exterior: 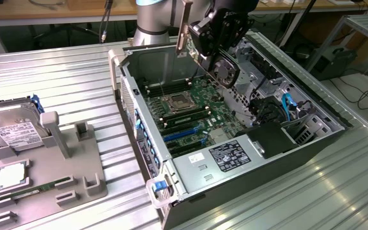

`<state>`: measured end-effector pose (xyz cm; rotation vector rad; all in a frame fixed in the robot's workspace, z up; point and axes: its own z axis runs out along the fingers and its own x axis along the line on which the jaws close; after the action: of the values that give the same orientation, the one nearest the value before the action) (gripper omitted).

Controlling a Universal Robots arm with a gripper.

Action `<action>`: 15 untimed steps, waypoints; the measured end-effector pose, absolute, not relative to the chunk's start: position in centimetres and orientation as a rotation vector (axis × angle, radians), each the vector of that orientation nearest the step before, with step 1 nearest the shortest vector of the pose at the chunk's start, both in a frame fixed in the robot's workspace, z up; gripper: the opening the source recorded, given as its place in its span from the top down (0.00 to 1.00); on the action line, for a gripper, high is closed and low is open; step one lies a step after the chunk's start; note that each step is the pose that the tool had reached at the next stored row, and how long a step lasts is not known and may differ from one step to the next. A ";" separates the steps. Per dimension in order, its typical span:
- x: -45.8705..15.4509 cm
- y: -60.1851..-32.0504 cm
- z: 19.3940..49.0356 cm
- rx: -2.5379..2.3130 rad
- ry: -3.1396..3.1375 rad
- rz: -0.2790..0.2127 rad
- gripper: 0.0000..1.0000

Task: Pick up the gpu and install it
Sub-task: 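Insert the gpu into the slot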

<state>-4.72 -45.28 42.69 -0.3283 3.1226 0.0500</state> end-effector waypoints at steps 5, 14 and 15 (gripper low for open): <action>-4.7 -45.3 42.7 -0.357 3.120 0.050 0.72; -4.7 -45.3 42.7 -0.444 3.109 0.050 0.72; -4.7 -45.3 42.7 -0.450 3.109 0.050 0.72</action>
<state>-4.72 -45.28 42.69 -0.4495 3.1087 0.0501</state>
